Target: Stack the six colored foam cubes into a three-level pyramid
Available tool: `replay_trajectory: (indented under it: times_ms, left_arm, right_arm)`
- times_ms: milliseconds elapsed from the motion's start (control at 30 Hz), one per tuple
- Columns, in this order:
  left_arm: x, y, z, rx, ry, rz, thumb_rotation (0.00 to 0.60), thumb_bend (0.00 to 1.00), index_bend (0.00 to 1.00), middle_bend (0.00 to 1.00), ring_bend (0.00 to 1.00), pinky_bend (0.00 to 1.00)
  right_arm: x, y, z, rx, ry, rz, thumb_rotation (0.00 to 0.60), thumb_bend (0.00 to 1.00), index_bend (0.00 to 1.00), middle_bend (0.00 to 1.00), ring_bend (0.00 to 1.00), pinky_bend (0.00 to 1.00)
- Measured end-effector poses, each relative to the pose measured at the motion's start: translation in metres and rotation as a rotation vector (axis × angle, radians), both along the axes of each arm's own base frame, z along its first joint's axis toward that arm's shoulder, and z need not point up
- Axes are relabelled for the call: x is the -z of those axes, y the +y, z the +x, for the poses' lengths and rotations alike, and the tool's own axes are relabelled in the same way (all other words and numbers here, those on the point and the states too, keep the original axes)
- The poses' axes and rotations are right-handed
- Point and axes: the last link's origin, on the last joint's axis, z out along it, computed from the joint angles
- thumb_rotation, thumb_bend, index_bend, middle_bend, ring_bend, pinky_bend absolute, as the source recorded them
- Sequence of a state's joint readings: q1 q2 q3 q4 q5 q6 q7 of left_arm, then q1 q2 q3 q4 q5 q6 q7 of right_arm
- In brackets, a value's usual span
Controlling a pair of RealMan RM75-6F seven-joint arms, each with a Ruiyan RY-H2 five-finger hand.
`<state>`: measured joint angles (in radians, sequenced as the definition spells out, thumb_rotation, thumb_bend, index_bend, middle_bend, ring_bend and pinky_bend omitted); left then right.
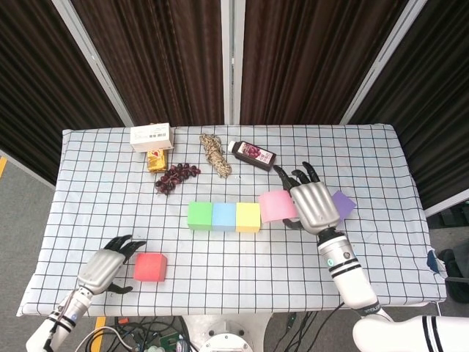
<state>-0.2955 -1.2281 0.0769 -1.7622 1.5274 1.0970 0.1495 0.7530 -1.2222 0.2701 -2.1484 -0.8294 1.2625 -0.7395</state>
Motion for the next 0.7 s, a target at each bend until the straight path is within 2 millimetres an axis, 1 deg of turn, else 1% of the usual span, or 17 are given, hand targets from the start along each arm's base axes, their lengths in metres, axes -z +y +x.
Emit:
replay_trajectory:
  times_ms: [67,200,367,567,700]
  left_arm:
    - [0.0053,0.0028,0.0007,0.008,0.005,0.008,0.600,0.00,0.11,0.22,0.04,0.11]
    - [0.0113,0.0078,0.0006,0.005,0.010,0.018,0.600,0.00,0.14,0.31,0.06,0.13]
    - [0.0117,0.0090,0.0032,0.010,-0.014,0.053,0.600,0.00,0.16,0.39,0.10,0.15]
    - [0.0088,0.0058,0.0038,0.019,-0.048,0.076,0.600,0.01,0.17,0.42,0.12,0.15]
    - [0.0026,0.0054,0.0027,0.017,-0.081,0.102,0.600,0.02,0.18,0.43,0.12,0.15]
  right_arm:
    - [-0.0004,-0.0006,-0.0017,0.005,-0.001,0.000,0.600,0.09,0.00,0.53,0.17,0.00]
    - [-0.0006,-0.0013,-0.0041,0.009,0.000,0.000,0.600,0.09,0.00,0.53,0.17,0.00]
    - [-0.0003,-0.0044,-0.0068,0.021,-0.002,-0.001,0.600,0.09,0.00,0.53,0.17,0.00]
    - [0.0002,-0.0079,-0.0075,0.030,0.002,-0.001,0.600,0.09,0.00,0.53,0.17,0.00]
    - [0.0014,-0.0094,-0.0054,0.029,0.008,0.003,0.600,0.09,0.00,0.53,0.17,0.00]
